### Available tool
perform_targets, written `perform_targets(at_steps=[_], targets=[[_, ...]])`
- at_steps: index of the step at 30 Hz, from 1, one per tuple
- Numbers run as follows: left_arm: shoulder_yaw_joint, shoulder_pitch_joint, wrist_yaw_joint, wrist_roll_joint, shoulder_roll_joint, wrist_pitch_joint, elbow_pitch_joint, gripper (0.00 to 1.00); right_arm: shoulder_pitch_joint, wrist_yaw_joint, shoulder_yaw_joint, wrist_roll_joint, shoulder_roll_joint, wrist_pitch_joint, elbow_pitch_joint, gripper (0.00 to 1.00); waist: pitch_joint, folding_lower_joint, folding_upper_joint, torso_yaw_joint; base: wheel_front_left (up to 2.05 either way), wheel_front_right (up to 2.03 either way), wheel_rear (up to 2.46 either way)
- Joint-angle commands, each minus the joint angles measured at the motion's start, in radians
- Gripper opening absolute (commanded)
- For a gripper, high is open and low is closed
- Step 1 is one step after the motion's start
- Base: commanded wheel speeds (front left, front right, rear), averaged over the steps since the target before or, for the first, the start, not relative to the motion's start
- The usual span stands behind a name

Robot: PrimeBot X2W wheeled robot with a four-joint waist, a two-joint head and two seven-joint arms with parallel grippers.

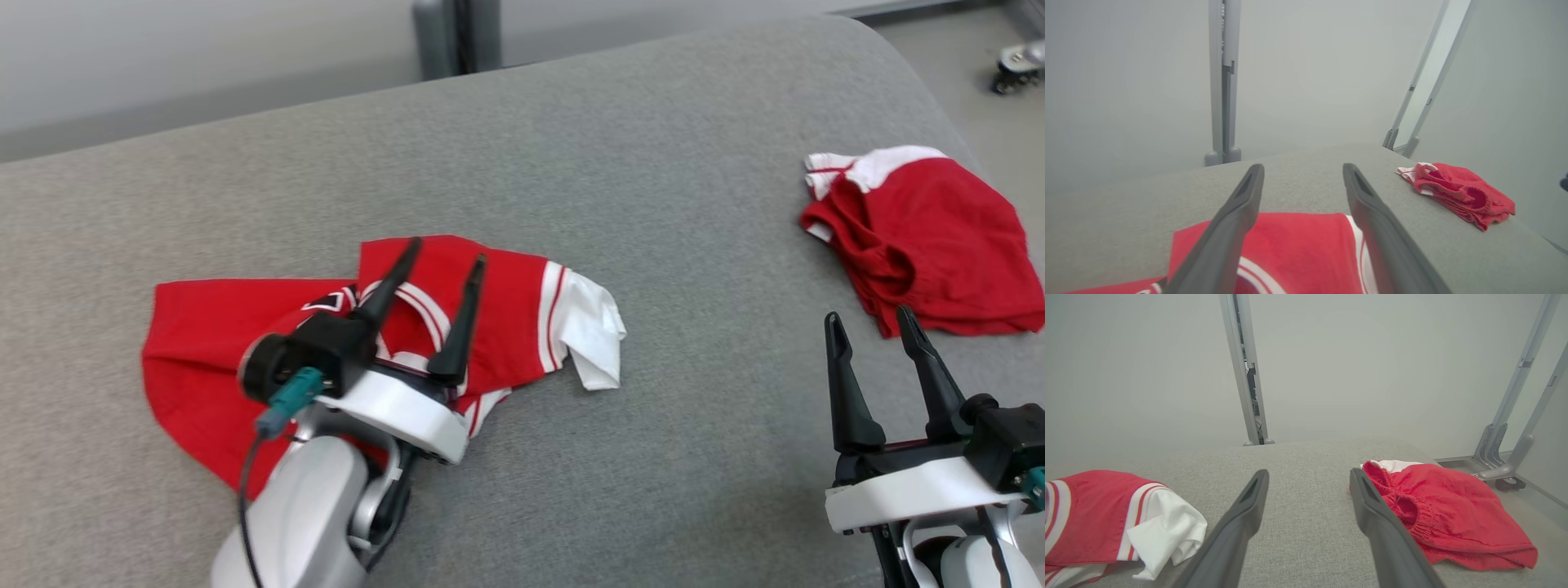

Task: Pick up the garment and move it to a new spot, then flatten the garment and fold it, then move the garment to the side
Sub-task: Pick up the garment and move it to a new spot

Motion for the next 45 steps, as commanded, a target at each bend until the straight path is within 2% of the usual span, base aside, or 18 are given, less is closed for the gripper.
perform_targets(at_steps=[1,8,20,27,32,45], targets=[[0.034,0.022,0.025,-0.008,0.022,-0.013,-0.031,1.00,0.007,0.000,-0.005,-0.012,-0.004,0.010,-0.010,1.00,-0.037,0.0000,0.0000,0.050,0.00,0.00,0.00],[0.149,0.102,0.085,-0.022,0.098,-0.031,-0.120,1.00,0.027,0.000,-0.013,-0.032,-0.004,0.034,-0.025,1.00,-0.077,0.0000,0.0000,0.125,0.00,0.00,0.00],[0.271,0.312,0.101,-0.031,0.210,-0.038,-0.236,1.00,0.071,0.000,-0.016,-0.045,-0.004,0.070,-0.030,1.00,-0.159,0.0000,0.0000,0.207,0.00,0.00,0.00],[0.270,0.410,0.125,-0.020,0.230,-0.027,-0.286,1.00,0.110,0.000,-0.017,-0.039,-0.005,0.087,-0.020,1.00,-0.209,0.0000,0.0000,0.222,0.00,0.00,0.00],[0.259,0.461,0.127,-0.036,0.226,-0.013,-0.294,1.00,0.153,0.000,-0.013,-0.038,-0.004,0.101,-0.018,1.00,-0.252,0.0000,0.0000,0.226,0.00,0.00,0.00],[0.248,0.507,0.151,-0.046,0.230,0.016,-0.319,1.00,0.214,0.000,-0.014,-0.028,-0.004,0.133,-0.084,1.00,-0.283,0.0000,0.0000,0.235,0.00,0.00,0.00]])
